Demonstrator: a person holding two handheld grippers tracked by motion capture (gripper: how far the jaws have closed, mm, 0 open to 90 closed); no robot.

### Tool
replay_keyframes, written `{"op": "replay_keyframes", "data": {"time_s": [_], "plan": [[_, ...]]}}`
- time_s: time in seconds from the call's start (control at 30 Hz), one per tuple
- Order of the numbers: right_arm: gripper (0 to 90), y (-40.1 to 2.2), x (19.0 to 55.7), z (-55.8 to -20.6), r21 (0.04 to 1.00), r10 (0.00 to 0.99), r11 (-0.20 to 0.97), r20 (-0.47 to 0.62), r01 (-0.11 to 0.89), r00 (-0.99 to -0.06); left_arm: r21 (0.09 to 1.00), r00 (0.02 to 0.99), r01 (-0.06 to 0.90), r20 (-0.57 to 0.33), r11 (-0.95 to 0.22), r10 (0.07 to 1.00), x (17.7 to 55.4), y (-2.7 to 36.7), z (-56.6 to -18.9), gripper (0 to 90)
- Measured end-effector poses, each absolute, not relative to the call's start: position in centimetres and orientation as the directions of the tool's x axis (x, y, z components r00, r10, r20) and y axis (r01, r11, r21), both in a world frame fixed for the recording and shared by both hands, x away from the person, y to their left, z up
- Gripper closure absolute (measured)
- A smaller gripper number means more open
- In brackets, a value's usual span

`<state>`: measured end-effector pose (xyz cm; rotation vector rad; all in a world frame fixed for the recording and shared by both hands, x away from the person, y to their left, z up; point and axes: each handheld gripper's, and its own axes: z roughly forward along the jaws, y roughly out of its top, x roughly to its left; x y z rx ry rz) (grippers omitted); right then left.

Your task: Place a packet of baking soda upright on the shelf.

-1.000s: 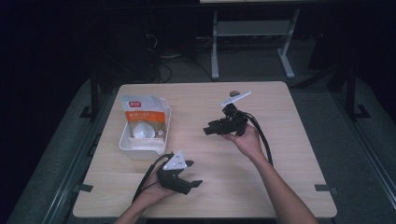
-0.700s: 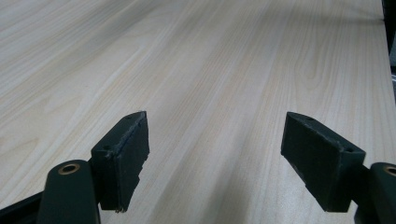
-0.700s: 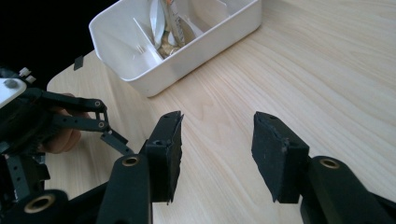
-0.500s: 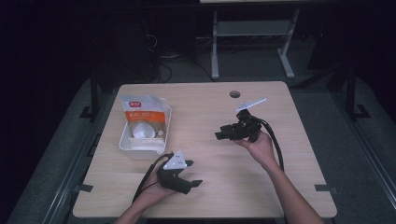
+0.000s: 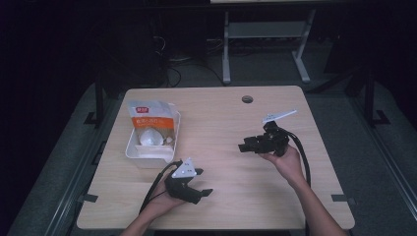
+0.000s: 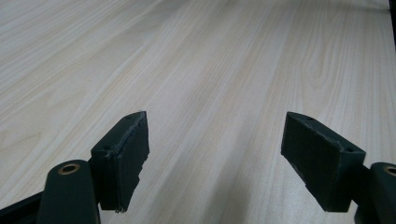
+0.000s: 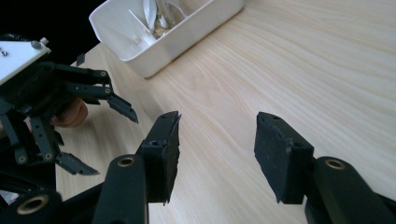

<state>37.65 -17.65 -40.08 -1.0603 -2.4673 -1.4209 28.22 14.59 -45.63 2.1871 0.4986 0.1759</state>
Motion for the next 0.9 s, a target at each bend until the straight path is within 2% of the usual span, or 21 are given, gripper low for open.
{"op": "replay_keyframes", "data": {"time_s": [0.9], "plan": [[47.6, -22.6, 34.5, -42.1, 0.697, 0.566, 0.276, 0.438, 0.661, -0.698, 0.784, 0.907, 0.292, -0.046, -0.548, 0.418, 28.3, 14.6, -45.7, 23.1]]}}
